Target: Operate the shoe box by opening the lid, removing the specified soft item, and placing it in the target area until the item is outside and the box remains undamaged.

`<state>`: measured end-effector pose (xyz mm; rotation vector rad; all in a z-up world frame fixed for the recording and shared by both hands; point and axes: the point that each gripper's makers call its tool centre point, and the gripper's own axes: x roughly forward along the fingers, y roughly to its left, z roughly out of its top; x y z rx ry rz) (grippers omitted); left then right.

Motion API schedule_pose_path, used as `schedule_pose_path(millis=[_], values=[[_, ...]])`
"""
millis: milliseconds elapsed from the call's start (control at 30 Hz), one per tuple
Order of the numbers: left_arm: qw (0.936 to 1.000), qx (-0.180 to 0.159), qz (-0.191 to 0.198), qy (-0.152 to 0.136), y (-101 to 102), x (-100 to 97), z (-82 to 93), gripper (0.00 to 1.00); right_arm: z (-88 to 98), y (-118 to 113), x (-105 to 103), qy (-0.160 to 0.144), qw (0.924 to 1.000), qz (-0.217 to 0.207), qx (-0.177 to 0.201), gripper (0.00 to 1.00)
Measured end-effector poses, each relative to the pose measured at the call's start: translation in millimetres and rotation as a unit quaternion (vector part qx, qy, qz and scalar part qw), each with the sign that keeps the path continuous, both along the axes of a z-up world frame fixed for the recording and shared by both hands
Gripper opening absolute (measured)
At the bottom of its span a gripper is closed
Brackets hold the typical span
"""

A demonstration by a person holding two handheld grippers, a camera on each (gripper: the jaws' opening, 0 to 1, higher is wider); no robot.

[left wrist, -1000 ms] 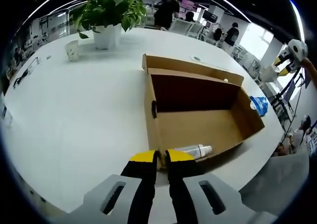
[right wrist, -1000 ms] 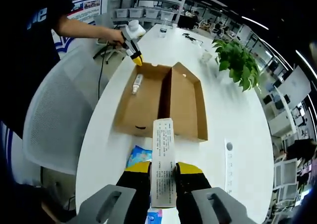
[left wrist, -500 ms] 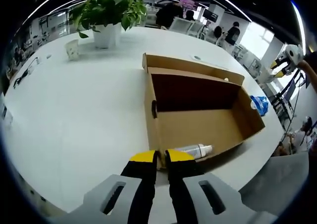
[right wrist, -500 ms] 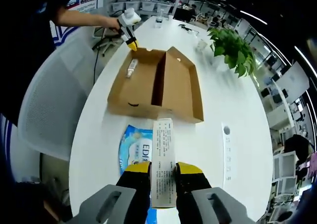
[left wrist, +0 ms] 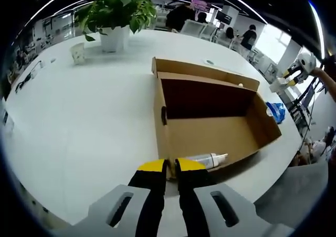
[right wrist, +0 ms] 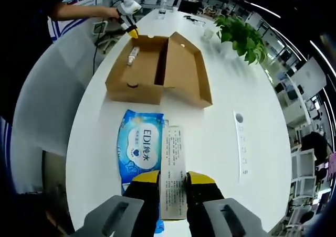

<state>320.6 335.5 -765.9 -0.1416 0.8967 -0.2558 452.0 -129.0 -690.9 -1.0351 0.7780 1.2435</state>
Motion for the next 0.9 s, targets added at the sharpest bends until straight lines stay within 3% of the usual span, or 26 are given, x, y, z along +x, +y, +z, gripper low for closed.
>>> schedule_pose_path(millis=[900], values=[[0.9998, 0.011, 0.001, 0.014, 0, 1.9, -2.7, 0.05, -83.9, -63, 18, 0.018, 0.9975, -0.027, -0.062, 0.15]])
